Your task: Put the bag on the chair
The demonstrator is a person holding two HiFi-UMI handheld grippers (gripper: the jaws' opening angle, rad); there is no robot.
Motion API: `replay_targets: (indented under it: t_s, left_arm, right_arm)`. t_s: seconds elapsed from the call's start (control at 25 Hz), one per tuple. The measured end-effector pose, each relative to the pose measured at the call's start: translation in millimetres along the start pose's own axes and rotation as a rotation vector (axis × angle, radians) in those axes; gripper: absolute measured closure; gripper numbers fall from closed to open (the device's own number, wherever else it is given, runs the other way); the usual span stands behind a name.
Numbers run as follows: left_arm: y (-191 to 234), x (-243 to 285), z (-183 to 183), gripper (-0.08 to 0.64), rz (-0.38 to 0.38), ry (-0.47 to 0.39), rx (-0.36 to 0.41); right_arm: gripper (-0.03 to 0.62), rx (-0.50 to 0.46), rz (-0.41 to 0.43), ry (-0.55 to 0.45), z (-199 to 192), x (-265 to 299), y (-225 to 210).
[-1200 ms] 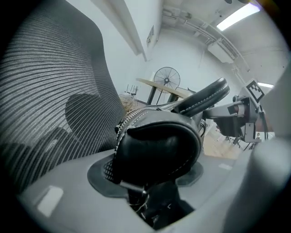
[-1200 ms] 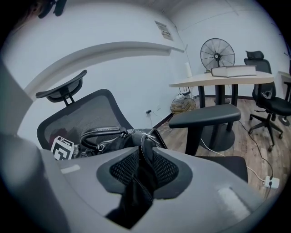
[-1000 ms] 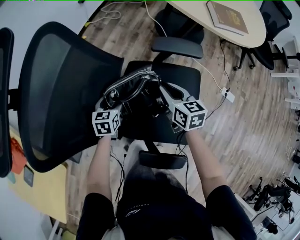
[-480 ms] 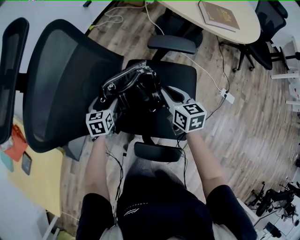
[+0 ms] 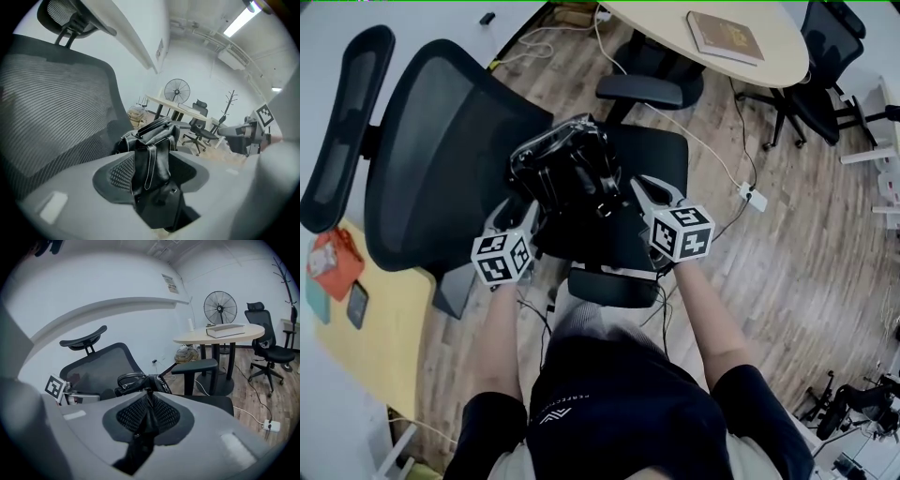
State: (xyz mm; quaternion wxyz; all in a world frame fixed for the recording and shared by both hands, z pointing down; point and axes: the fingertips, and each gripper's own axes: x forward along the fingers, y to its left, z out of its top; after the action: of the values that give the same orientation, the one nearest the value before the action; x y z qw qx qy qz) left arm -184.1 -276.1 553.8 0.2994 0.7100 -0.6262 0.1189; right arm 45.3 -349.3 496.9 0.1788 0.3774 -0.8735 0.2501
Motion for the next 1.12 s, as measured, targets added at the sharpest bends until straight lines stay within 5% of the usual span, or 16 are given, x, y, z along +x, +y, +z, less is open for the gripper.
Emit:
replay_targets:
  t_s: [0.44,1.12]
  left_arm:
    - [-28.9,-72.9,23.3,0.546,0.039,-0.105,-0.031]
    - [-66.4,-114.3,35.8,0.546,-0.013,-0.145,-0.025]
  right_arm:
    - [0.591,-0.031,-0.004,-0.052,3.9,-51.3,17.9]
    - [0.591,-0.058,-0.016,-0.05,1.3,-94.8,36.3]
